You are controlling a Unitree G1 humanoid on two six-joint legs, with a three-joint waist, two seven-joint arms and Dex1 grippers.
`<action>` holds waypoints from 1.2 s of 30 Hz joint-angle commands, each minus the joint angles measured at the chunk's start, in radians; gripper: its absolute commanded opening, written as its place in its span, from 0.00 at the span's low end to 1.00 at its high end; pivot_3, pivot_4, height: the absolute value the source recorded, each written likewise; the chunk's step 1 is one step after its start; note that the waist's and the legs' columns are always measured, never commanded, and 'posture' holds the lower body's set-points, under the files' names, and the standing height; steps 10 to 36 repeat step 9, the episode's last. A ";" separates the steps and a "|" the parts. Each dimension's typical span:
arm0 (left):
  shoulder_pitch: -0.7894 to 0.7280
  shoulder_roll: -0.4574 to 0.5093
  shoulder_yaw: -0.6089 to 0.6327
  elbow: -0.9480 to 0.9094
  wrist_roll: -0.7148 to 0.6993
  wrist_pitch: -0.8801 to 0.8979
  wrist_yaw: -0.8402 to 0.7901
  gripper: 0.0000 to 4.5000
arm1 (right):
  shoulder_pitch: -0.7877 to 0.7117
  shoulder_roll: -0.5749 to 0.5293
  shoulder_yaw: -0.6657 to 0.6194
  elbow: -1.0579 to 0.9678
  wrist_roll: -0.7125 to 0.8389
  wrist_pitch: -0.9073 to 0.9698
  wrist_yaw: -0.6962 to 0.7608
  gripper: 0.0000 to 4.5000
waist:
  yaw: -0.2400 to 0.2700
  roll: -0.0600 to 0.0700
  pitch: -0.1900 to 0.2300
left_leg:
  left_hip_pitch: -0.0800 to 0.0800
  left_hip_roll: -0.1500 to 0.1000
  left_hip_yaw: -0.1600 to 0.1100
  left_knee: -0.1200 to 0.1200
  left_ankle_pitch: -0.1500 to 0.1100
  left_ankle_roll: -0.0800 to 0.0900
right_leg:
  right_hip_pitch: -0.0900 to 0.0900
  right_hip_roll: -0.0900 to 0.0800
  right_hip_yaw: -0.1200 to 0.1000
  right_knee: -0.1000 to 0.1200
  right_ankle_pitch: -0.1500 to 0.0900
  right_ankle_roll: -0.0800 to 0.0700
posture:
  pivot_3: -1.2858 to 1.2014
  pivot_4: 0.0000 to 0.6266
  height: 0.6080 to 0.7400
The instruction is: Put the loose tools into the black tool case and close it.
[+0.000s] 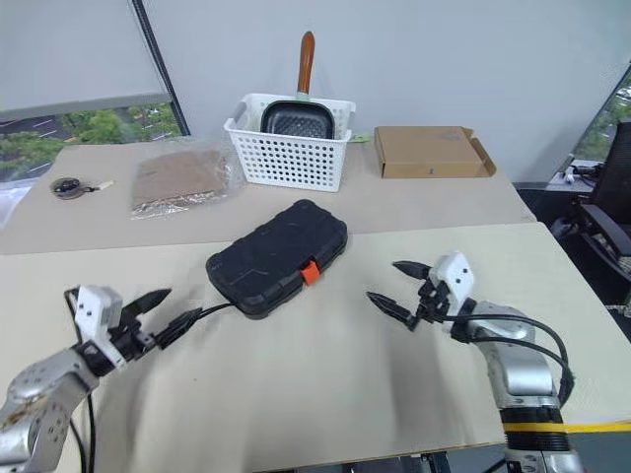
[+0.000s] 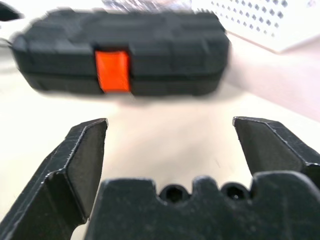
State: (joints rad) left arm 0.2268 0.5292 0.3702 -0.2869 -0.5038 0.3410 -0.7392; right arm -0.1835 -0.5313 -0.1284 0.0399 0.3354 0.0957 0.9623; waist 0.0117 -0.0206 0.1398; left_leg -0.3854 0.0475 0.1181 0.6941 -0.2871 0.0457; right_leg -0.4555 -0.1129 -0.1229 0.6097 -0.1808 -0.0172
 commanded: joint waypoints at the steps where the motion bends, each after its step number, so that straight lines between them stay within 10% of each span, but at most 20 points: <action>1: 0.065 -0.024 -0.015 -0.053 0.052 -0.061 0.031 1.00 | 0.009 -0.023 -0.038 0.051 0.008 -0.097 0.033 0.99 | 0.003 0.001 0.001 | 0.000 0.000 0.000 0.000 -0.001 -0.001 | 0.000 0.000 0.000 0.000 -0.001 -0.002 | 0.52 0.24 0.70; 36: 0.113 -0.060 -0.063 -0.026 0.116 -0.144 0.050 1.00 | 0.005 -0.032 -0.043 0.116 0.019 -0.146 0.047 0.99 | 0.002 0.002 0.001 | 0.000 0.001 0.000 0.000 -0.001 -0.003 | -0.001 0.001 0.000 0.002 -0.001 -0.001 | 0.52 0.24 0.70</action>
